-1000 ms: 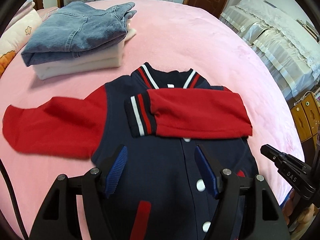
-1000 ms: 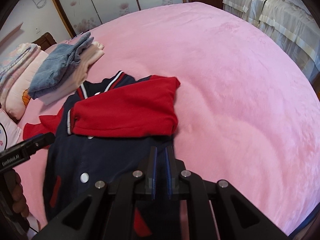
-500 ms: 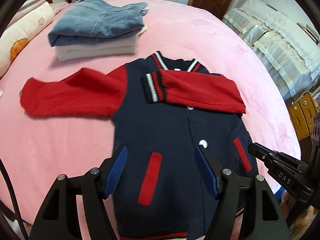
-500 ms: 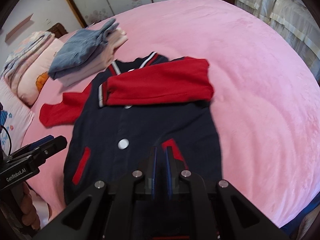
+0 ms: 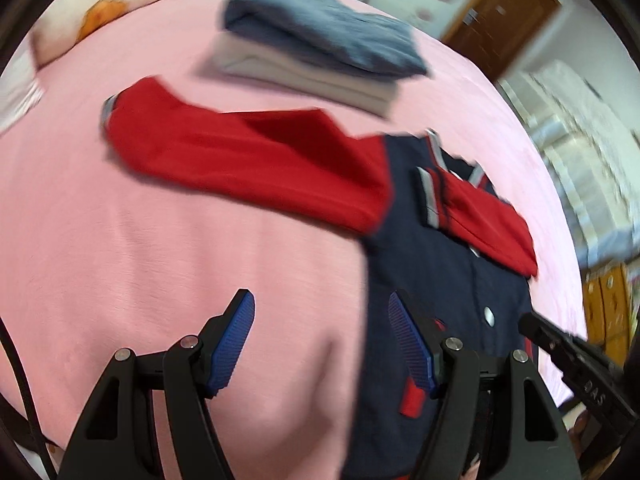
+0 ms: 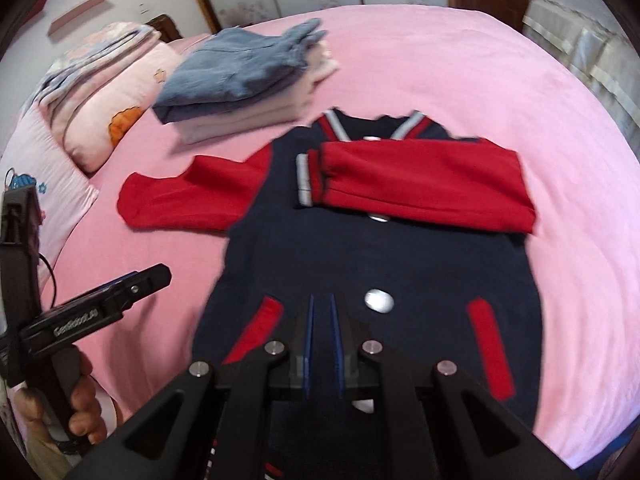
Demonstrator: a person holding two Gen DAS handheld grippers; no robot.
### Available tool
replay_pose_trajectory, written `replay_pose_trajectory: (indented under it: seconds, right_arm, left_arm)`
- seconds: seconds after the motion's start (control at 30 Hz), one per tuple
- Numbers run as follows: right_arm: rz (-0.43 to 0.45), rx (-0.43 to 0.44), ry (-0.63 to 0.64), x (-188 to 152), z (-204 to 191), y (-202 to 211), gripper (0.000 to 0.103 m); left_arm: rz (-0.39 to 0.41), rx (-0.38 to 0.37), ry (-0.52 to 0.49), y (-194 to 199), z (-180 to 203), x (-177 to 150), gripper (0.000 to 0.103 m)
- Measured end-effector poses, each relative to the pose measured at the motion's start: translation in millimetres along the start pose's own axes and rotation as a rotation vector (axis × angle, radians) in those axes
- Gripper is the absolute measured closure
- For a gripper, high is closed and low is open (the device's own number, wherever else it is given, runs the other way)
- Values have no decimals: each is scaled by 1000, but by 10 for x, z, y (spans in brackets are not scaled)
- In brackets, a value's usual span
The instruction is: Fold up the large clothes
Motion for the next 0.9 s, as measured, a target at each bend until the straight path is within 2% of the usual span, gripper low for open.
replay_pose_trajectory:
  seconds: [0.13,0.33,0.43,0.63,0.67,0.73,0.77,0.8,0.9]
  right_arm:
    - [-19,41,30,109,-267,-206,95]
    - [-39,71,74,214,-571,-472,95]
    - [-47,72,91,234,-633,-554,95]
    - [-67,72,68,247,-526,-680,95]
    - [-69,70,62,249,-511,-692,95]
    - [-76,68,42,252,-433,-724,95]
    - [-77,69,34,255,-412,-731,95]
    - [-77,73,23,258,-377,-734,95]
    - [-69,82,3,264,-306,-716,95]
  left_arm:
    - [46,-43,135,-85,-491,186,35]
    - [89,-143,323,-346,-974,402,35]
    - [114,-193,402,-476,-1095,479,35]
    - [169,-235,501,-642,-1229,639,35]
    - [180,-238,522,-660,-1259,669,38]
    - [202,-210,571,-685,-1321,729,64]
    - [200,-198,586,-707,-1340,741,88]
    - [198,-192,610,-724,-1362,745,99]
    - [220,-150,612,-653,-1284,771,99]
Point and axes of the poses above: each gripper's, at about its wrist camera, not at the fingertips, and y roughly against the way its jaws point, z to its right, x to its top, the point moved 3 cm from there along -y, roughly the way its jaws point, and after that the axes turned 4 degrees about x, right-handed, at the moved point
